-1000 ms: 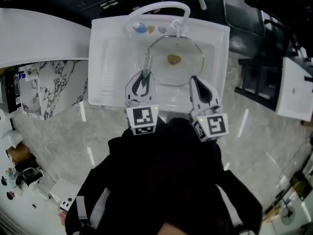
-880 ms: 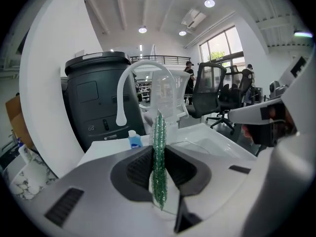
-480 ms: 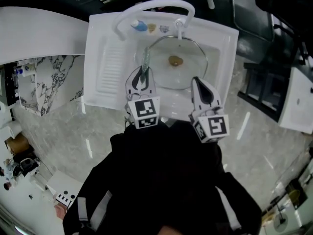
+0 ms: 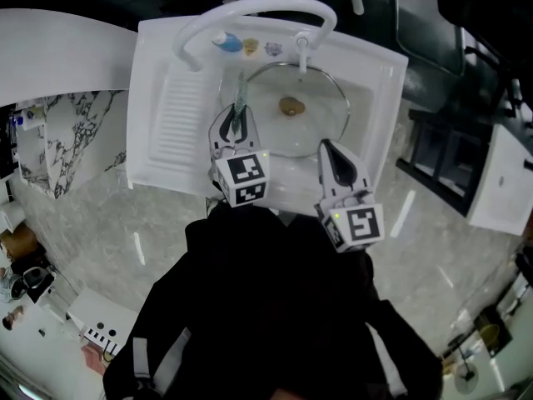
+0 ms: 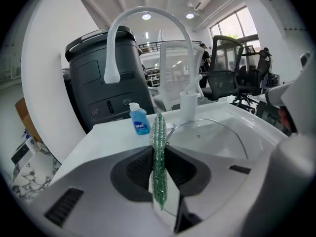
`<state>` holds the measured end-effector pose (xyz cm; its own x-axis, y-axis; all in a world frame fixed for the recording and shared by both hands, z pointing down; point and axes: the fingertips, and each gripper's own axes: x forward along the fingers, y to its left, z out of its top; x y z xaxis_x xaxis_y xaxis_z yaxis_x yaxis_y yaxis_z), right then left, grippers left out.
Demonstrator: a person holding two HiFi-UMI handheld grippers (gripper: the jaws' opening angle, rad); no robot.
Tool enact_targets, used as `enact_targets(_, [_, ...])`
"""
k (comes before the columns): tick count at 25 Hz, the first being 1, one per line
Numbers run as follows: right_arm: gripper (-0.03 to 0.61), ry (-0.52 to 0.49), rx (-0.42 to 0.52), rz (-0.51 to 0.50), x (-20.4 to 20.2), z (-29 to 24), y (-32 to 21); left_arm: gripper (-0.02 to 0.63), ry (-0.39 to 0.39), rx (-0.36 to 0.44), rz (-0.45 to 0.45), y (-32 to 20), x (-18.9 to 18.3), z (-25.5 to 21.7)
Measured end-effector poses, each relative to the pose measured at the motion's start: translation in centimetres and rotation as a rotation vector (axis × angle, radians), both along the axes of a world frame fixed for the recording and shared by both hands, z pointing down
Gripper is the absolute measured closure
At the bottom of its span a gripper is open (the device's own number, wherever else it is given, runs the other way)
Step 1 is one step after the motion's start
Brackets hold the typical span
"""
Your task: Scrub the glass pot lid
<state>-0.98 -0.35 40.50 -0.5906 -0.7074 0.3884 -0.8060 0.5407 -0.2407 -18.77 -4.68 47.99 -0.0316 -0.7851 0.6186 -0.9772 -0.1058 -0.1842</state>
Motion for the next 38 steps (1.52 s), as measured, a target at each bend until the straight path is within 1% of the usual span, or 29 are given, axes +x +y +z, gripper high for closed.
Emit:
enact_targets(5, [0.575, 0.002, -0.013, 0.004, 0.1, 0.7, -0.2, 0.552, -0.003, -0.016, -0.021, -1.0, -0.4, 1.6])
enact_targets(10, [0.575, 0.003, -0.018, -0.003, 0.1, 1.4, 0.0, 0.552, 0.000, -0.042, -0.014, -1.8, 0.4, 3.1])
enact_targets(14, [0.575, 0.009, -0.028, -0.008, 0.1, 1.7, 0.1, 0.551, 0.038, -0.097, -0.003, -2.2, 1.2, 4.9])
enact_targets(21, [0.575, 0.018, -0.039, 0.000, 0.6, 2.1, 0.0, 0.551, 0.071, -0.127, -0.003, -3.2, 2.1, 6.5])
enact_targets(30, [0.577, 0.011, -0.059, 0.016, 1.3, 2.7, -0.3, 0.548, 0.114, -0.165, 0.022, -4.0, 4.1, 7.7])
enact_targets(38, [0.577, 0.014, -0.063, 0.018, 1.6, 2.8, -0.7, 0.541, 0.149, -0.190, 0.045, -4.9, 5.1, 8.4])
